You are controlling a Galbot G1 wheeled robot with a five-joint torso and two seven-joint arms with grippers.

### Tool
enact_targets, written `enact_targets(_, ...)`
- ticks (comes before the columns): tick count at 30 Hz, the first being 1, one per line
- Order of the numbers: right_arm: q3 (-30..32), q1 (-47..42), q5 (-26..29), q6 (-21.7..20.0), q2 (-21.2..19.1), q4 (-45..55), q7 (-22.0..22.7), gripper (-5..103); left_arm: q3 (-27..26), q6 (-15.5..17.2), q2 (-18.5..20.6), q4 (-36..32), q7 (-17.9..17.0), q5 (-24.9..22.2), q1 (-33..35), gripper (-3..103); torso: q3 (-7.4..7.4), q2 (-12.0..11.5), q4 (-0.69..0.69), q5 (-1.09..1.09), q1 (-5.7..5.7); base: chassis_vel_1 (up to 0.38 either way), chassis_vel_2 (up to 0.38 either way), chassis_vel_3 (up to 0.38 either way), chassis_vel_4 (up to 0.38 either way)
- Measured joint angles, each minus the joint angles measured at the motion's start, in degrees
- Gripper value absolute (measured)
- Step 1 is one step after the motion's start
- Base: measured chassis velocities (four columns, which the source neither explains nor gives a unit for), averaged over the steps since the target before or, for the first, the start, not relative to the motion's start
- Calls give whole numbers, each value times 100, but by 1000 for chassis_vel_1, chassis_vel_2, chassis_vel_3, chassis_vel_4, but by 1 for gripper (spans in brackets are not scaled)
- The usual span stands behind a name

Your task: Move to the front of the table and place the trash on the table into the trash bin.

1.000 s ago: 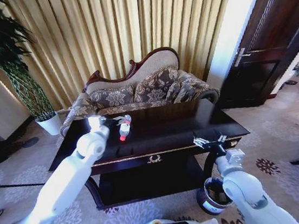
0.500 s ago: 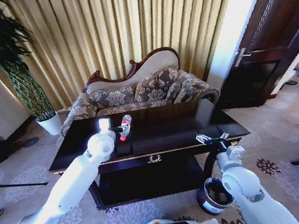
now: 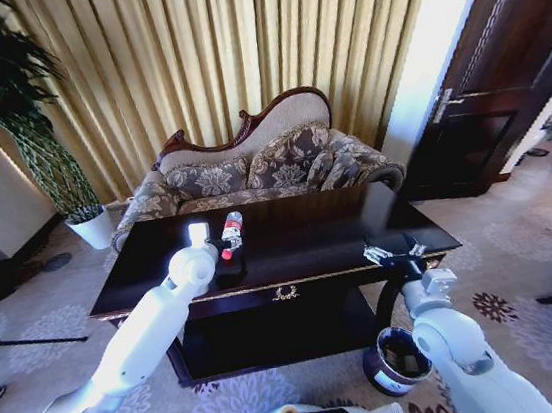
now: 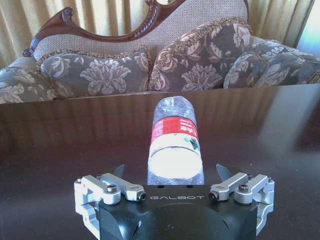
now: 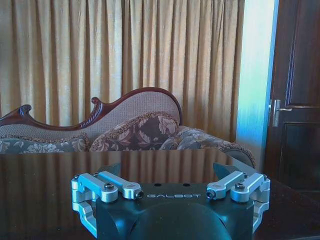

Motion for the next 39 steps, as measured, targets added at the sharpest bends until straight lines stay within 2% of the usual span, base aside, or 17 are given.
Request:
enact_targets(6,37,21,29,0,-62,13,0,100,9,-5,5,94,220,93,-17,100,0,0,0,0,0,0,0,0,0)
enact_targets(17,62,4,42,-1,-91,48,6,100,-1,-10,-76,316,390,100,-55,98,0,0,0,0,0,0,0,0,0)
enact_targets(20,75,25,89,-1,-132,53,45,100,-2,-11,-106,335,404,90,-52,82,0,0,0,0,0,0,0,0,0)
enact_targets(22,81,35,110,-1,-152,53,91,100,-2,-11,-111,342,409,87,-54,82,0,0,0,0,0,0,0,0,0)
enact_targets(26,117,50,156,0,-178,41,170,100,-13,-15,-121,376,466,84,-77,61,0,0,0,0,0,0,0,0,0)
enact_targets(27,117,50,156,0,-178,41,170,100,-13,-15,-121,376,466,84,-77,61,0,0,0,0,0,0,0,0,0)
enact_targets(30,122,89,301,1,-180,30,258,100,-12,-16,-100,367,526,73,-90,48,0,0,0,0,0,0,0,0,0)
enact_targets(33,123,129,369,1,-202,28,298,100,-7,-17,-93,370,567,107,-112,44,0,0,1,0,0,0,0,0,0)
enact_targets(35,114,201,614,1,-282,97,323,100,25,-229,-47,396,945,591,-132,39,0,0,-1,-1,1,0,0,0,0)
enact_targets(36,114,201,614,1,-282,97,323,100,25,-229,-47,396,945,591,-132,39,0,0,-1,-1,1,0,0,0,0)
enact_targets(38,71,306,958,-29,-397,219,331,100,79,-585,53,440,1472,1380,-137,32,0,0,-1,-1,0,0,0,0,0)
enact_targets(39,45,355,1133,-48,-450,257,332,100,105,-763,109,457,1735,1745,-137,32,0,0,0,-1,1,0,0,0,0)
